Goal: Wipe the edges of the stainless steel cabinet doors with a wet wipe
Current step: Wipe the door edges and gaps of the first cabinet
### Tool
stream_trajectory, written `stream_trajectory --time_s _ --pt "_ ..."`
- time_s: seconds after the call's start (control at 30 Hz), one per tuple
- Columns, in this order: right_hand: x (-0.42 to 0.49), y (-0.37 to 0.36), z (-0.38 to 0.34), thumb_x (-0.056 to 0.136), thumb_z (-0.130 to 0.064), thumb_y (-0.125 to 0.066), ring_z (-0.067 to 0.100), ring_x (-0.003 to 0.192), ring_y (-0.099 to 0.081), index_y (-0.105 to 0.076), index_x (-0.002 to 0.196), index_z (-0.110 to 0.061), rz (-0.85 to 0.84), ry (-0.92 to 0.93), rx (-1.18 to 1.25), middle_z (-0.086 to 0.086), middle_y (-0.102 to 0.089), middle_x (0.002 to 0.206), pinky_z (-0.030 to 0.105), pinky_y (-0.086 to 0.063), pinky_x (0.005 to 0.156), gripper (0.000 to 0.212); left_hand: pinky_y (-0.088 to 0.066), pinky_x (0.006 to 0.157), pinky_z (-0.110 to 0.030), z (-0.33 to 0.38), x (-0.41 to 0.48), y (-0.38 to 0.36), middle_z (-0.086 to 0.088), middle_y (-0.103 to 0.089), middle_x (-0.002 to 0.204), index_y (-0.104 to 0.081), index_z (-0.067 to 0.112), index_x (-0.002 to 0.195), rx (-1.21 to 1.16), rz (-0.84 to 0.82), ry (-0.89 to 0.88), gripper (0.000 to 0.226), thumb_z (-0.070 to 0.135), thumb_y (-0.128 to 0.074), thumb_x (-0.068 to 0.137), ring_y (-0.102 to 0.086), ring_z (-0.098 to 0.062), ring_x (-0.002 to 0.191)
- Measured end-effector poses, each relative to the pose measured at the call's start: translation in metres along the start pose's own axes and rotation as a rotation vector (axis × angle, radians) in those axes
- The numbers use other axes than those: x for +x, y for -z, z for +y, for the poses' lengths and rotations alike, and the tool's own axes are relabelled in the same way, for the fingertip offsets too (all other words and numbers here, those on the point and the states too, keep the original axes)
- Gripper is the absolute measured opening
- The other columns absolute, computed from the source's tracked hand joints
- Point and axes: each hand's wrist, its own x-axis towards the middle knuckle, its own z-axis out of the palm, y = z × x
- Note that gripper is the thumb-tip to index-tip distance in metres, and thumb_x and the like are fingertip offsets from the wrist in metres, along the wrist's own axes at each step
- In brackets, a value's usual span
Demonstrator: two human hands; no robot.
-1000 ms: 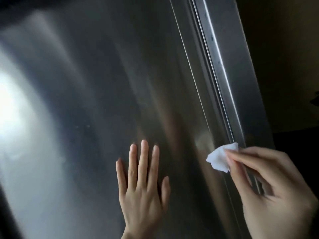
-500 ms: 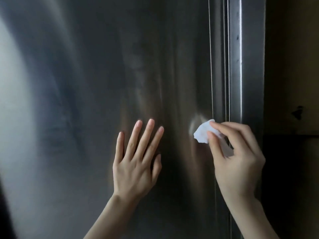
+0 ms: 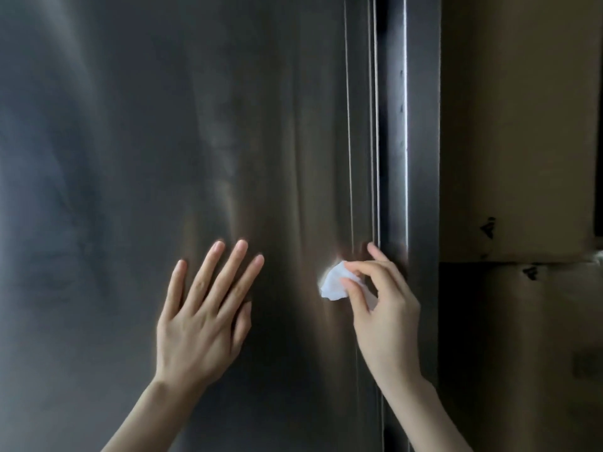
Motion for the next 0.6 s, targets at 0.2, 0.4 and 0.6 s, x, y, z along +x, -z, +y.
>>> stream_trajectory --time_s 0.2,0.4,0.6 --pt "-0.014 -0.029 -0.019 0.076 0.009 -0.071 0.007 0.105 -0.058 -0.071 0.09 -0.005 0.055 0.021 0.178 -0.002 -0.067 0.097 0.019 -0.039 0.103 0.02 -0.02 0.116 -0.05 -0.041 -0.018 0.006 0.001 -0.021 0.161 -0.025 0.026 0.153 0.031 0.004 0.003 0.055 0.031 -0.032 0.099 -0.021 -0.023 0.148" --pt "-0.019 -0.054 -0.048 0.076 0.009 -0.072 0.007 0.097 -0.058 -0.07 0.087 -0.002 0.073 0.069 0.219 0.002 -0.066 0.094 0.021 -0.044 0.095 0.016 -0.022 0.114 -0.057 -0.067 -0.034 0.015 -0.001 -0.029 0.156 -0.028 0.023 0.151 0.0 0.025 0.136 0.059 0.022 -0.035 0.092 -0.021 -0.027 0.147" --pt "0.03 -0.048 -0.068 0.084 -0.002 -0.067 0.023 0.082 -0.058 -0.07 0.084 -0.001 0.262 0.305 0.091 0.005 -0.067 0.089 0.013 -0.039 0.084 0.003 -0.01 0.119 -0.052 -0.061 -0.04 0.01 0.005 -0.014 0.163 -0.023 0.024 0.153 -0.038 0.026 0.274 0.06 0.026 -0.033 0.094 -0.013 -0.026 0.15"
